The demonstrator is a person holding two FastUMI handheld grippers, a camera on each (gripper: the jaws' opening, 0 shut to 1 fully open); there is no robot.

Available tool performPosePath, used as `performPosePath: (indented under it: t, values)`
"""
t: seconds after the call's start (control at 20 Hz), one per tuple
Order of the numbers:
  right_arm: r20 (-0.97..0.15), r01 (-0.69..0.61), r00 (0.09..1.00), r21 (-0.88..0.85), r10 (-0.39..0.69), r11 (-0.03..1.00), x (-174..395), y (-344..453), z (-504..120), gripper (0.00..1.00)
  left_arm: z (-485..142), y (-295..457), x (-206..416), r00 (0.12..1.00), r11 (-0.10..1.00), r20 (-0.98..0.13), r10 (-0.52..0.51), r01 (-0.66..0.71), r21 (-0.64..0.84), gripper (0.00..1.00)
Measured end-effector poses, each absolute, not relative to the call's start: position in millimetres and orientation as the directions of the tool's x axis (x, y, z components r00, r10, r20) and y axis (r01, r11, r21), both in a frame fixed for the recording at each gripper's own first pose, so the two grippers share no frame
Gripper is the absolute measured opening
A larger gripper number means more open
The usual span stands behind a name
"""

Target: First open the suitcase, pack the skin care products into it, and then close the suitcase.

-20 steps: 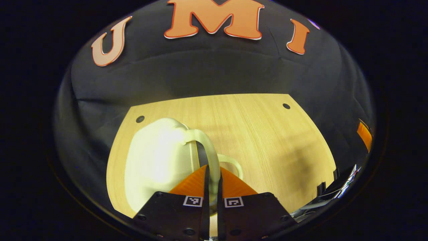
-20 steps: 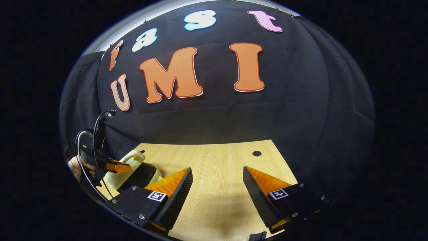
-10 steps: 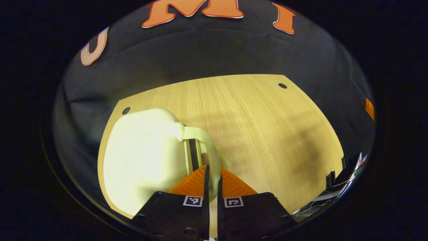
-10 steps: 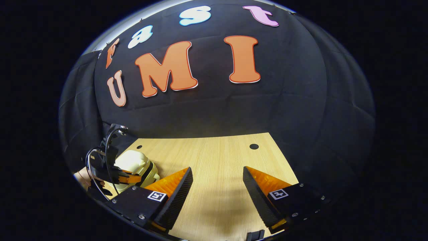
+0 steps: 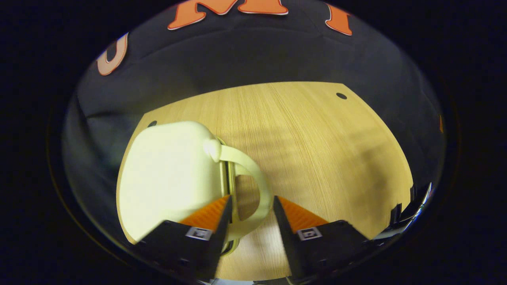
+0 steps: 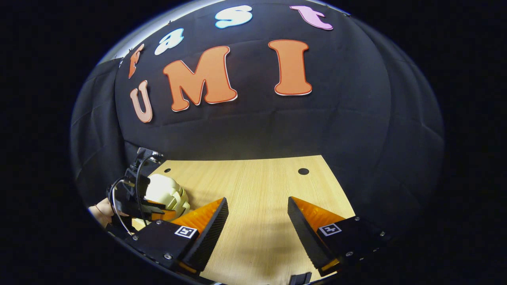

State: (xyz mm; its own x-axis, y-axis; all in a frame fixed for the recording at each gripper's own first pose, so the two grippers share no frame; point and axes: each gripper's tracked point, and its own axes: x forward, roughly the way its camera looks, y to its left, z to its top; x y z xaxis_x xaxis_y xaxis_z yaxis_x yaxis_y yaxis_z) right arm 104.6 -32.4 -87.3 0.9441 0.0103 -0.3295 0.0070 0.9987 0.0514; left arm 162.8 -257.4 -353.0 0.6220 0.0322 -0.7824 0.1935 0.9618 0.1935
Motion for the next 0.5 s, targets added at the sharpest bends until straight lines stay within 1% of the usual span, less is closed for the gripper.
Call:
performPosePath:
  t: [0.1, 0.3, 0.35, 0.4, 0.5]
  values:
    - [-0.32, -0.004, 0.947, 0.065, 0.024, 0.998, 103.7, -29.5, -83.9, 0.96, -310.2, -257.6, 169.6, 0.702, 0.968, -0.712, 0.033, 0.156, 0.199, 1.0]
    - [-0.281, -0.026, 0.958, 0.087, 0.05, 0.996, 103.4, -9.4, -69.7, 0.96, -191.0, -268.8, 177.9, 0.87, 0.987, -0.493, -0.006, 0.083, 0.136, 0.99]
    - [-0.259, -0.028, 0.965, 0.079, 0.048, 0.996, 102.4, -5.7, -64.2, 0.96, -160.4, -272.5, 178.6, 0.901, 0.991, -0.434, -0.017, 0.074, 0.114, 0.99]
    - [-0.232, -0.03, 0.972, 0.063, 0.044, 0.998, 100.7, -2.5, -57.8, 0.96, -149.4, -274.6, 183.7, 0.926, 0.994, -0.377, -0.021, 0.06, 0.093, 0.99]
    - [-0.171, -0.032, 0.985, 0.023, 0.036, 0.999, 95.2, 3.5, -41.8, 0.96, -94.5, -269.1, 177.8, 0.969, 0.999, -0.245, 0.013, 0.0, 0.051, 0.99]
